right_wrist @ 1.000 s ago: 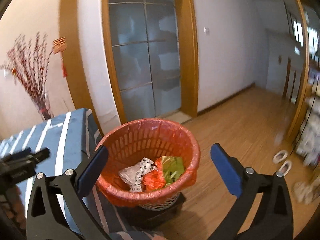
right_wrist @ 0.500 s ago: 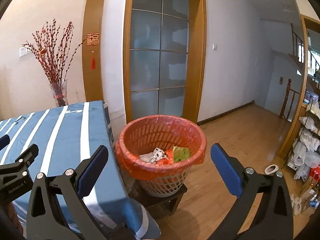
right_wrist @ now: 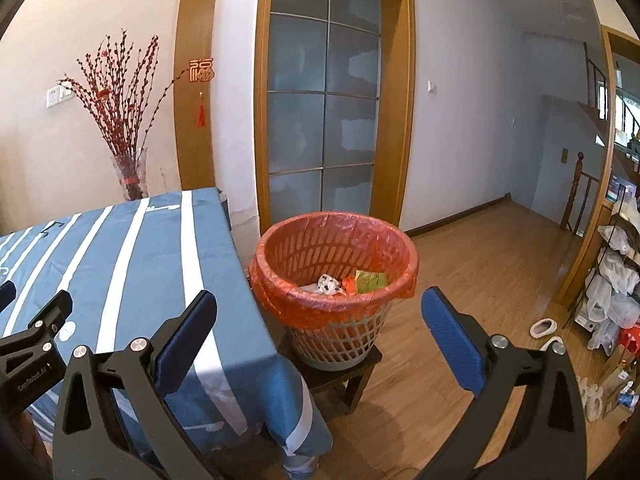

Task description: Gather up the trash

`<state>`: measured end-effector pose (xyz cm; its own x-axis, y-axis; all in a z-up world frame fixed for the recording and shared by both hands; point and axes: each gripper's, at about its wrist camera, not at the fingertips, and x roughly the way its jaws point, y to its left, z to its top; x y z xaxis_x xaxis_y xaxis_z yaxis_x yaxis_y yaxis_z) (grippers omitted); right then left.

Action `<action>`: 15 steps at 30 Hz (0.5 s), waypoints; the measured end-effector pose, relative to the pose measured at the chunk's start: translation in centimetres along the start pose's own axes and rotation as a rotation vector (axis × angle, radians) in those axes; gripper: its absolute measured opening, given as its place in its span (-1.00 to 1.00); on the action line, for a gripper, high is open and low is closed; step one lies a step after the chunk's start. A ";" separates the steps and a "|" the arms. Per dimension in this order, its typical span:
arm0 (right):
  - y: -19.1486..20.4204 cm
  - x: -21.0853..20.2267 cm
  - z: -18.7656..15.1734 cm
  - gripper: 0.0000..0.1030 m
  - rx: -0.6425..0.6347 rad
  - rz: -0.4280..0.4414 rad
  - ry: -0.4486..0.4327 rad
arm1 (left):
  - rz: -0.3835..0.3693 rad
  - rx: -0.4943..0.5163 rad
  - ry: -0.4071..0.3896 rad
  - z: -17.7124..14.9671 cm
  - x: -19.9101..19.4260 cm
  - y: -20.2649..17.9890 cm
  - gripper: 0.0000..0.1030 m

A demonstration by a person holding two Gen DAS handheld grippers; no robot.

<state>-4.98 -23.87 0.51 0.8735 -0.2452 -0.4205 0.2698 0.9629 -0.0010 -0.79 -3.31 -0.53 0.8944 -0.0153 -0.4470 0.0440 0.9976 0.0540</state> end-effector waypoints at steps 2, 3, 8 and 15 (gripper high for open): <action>0.0 -0.2 -0.2 0.97 0.000 -0.005 0.001 | 0.005 -0.004 0.001 -0.3 -0.3 0.1 0.92; 0.0 -0.3 -0.3 0.97 -0.001 -0.007 0.001 | 0.006 -0.006 0.002 -0.4 -0.3 0.2 0.92; 0.2 -0.5 -0.7 0.97 -0.009 -0.022 0.000 | 0.029 -0.015 0.002 -0.7 -0.6 0.6 0.92; 0.2 -0.3 -1.2 0.97 -0.005 -0.019 0.025 | 0.045 -0.018 -0.001 -0.8 -0.8 0.8 0.92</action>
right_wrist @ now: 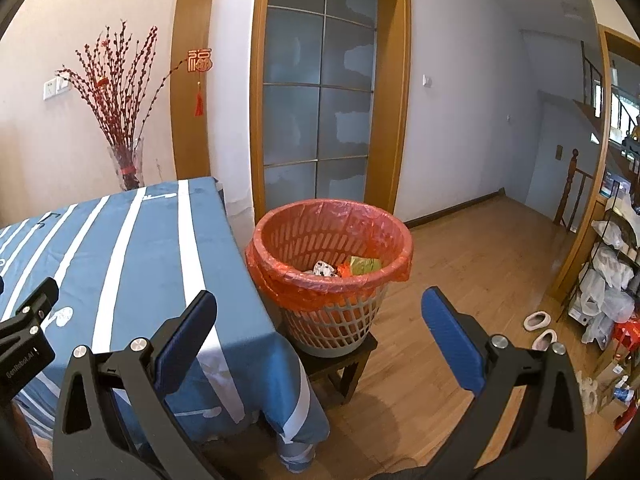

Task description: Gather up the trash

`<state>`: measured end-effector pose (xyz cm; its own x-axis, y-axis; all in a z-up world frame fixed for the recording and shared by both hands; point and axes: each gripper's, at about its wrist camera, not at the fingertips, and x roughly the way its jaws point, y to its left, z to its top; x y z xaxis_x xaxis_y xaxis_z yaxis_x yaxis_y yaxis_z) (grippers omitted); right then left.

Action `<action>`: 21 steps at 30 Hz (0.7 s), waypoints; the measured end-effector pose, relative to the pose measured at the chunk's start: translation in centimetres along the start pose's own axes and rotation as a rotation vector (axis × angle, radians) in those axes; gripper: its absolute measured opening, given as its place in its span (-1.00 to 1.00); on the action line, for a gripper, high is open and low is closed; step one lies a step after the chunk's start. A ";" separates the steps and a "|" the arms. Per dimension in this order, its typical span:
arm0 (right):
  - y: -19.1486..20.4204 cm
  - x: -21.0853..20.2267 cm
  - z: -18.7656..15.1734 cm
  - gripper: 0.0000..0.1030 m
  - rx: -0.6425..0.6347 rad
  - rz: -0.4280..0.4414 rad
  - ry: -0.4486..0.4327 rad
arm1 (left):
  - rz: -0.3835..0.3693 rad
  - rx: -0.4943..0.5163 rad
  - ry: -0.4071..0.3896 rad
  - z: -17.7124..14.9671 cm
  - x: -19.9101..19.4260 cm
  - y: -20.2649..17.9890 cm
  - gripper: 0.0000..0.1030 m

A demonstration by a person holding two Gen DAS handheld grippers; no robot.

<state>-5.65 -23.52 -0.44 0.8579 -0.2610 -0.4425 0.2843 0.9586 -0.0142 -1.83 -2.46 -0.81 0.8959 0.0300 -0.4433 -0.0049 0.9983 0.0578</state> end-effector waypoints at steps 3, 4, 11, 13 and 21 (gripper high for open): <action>0.1 0.0 -0.3 0.97 -0.002 0.005 0.006 | 0.000 -0.004 0.006 0.0 0.1 0.0 0.92; 0.1 0.0 -0.3 0.97 -0.002 0.007 0.007 | 0.000 -0.005 0.007 -0.1 0.1 0.0 0.92; 0.3 0.0 -0.3 0.97 -0.001 0.019 0.010 | -0.001 -0.010 0.007 0.0 0.0 0.0 0.92; 0.3 0.0 -0.3 0.97 -0.002 0.021 0.011 | -0.001 -0.011 0.006 0.0 0.0 0.0 0.92; 0.4 0.0 -0.3 0.97 -0.003 0.022 0.011 | -0.008 -0.019 -0.005 0.0 -0.3 0.0 0.92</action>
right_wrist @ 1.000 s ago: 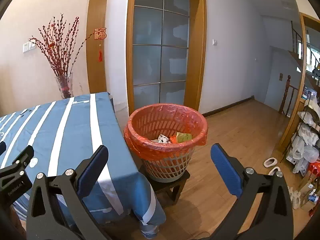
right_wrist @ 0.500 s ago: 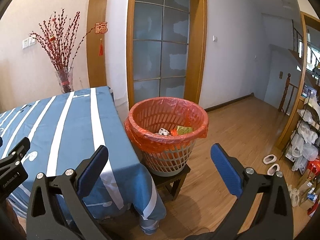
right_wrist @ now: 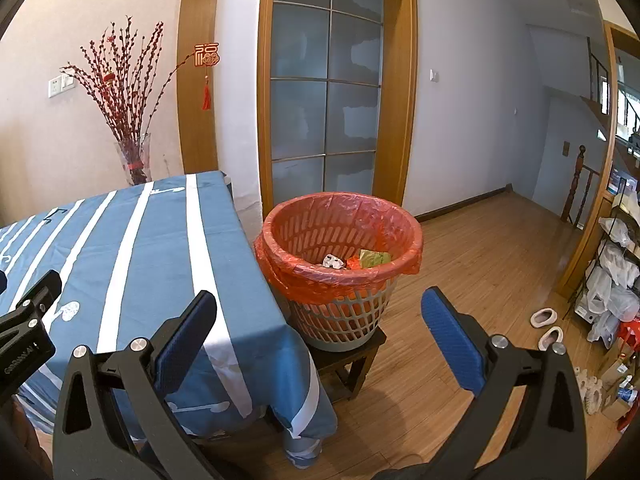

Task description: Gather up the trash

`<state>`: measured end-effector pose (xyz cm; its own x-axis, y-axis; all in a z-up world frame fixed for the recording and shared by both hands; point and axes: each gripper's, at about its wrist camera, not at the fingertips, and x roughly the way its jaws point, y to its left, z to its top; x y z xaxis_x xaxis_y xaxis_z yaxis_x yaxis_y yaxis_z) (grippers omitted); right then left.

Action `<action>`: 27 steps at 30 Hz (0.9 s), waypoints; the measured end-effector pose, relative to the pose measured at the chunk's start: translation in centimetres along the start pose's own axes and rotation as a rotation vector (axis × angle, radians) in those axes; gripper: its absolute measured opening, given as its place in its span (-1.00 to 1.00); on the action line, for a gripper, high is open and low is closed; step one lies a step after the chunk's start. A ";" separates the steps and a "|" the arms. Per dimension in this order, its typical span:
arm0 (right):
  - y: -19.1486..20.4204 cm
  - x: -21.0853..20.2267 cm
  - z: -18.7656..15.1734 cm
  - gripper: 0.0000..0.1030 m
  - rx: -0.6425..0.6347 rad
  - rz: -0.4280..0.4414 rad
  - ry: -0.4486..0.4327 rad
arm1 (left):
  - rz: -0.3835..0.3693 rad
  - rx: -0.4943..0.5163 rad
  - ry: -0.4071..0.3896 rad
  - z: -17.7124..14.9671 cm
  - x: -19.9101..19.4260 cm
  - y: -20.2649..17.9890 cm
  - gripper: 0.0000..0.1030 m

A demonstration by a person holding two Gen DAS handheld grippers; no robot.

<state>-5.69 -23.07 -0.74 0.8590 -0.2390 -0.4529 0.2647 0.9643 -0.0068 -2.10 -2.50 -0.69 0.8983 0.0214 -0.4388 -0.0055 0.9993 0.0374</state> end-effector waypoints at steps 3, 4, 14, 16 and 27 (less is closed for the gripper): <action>0.0 0.0 0.0 0.97 -0.001 0.001 0.000 | -0.001 -0.005 -0.004 0.1 -0.1 0.0 0.92; -0.1 0.0 0.0 0.97 -0.003 0.003 0.000 | -0.001 -0.005 -0.005 0.1 -0.2 0.1 0.92; 0.0 0.1 0.0 0.97 -0.003 0.004 -0.001 | -0.004 -0.009 -0.010 0.2 -0.3 0.1 0.92; 0.0 0.0 0.0 0.97 -0.004 0.005 -0.001 | -0.004 -0.009 -0.012 0.3 -0.4 0.1 0.92; 0.1 0.0 0.0 0.97 -0.004 0.004 -0.001 | -0.006 -0.009 -0.011 0.5 -0.4 0.0 0.92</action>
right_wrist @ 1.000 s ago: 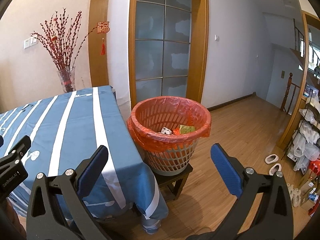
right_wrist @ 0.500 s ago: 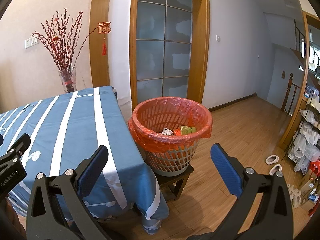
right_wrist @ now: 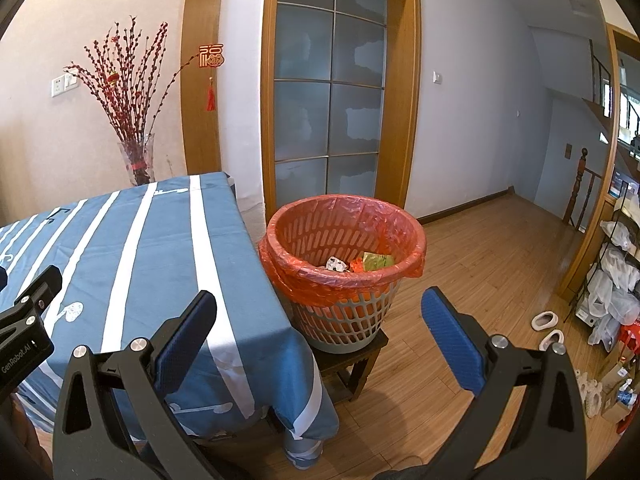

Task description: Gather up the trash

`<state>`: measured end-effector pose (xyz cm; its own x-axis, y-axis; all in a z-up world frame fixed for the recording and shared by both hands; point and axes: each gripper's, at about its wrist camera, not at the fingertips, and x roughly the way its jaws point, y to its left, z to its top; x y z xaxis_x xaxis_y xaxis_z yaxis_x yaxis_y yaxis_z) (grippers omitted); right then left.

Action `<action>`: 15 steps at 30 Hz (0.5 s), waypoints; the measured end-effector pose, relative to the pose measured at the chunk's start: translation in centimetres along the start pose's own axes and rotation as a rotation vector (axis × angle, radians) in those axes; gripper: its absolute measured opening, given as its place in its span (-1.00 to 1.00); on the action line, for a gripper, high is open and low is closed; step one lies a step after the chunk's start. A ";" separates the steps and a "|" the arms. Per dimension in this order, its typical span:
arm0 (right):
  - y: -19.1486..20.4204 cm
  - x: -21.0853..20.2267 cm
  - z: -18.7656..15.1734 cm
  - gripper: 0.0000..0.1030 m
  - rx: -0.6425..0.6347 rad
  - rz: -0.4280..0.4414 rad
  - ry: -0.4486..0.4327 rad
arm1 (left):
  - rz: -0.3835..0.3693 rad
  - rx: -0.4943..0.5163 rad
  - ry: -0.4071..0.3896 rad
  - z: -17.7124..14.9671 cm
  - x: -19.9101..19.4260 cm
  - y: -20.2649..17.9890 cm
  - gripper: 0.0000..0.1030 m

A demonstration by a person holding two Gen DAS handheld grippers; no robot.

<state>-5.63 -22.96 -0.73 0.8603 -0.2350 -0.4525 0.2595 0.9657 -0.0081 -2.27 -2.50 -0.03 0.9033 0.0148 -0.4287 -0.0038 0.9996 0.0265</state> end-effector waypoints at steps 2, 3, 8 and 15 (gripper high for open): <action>0.0 0.0 0.0 0.97 0.000 0.000 0.000 | 0.001 0.000 -0.001 0.0 0.0 0.0 0.92; 0.0 0.0 0.0 0.97 0.000 0.000 0.000 | 0.001 0.001 -0.001 0.0 0.0 0.0 0.92; 0.1 0.0 0.0 0.97 0.001 0.000 0.002 | 0.001 0.000 0.001 0.0 0.0 0.0 0.92; 0.3 0.0 0.1 0.97 -0.002 0.004 0.004 | -0.002 -0.001 0.006 0.0 0.1 -0.1 0.92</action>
<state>-5.52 -22.73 -0.65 0.8596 -0.2302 -0.4563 0.2547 0.9670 -0.0082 -2.16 -2.60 -0.03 0.9009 0.0125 -0.4339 -0.0020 0.9997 0.0247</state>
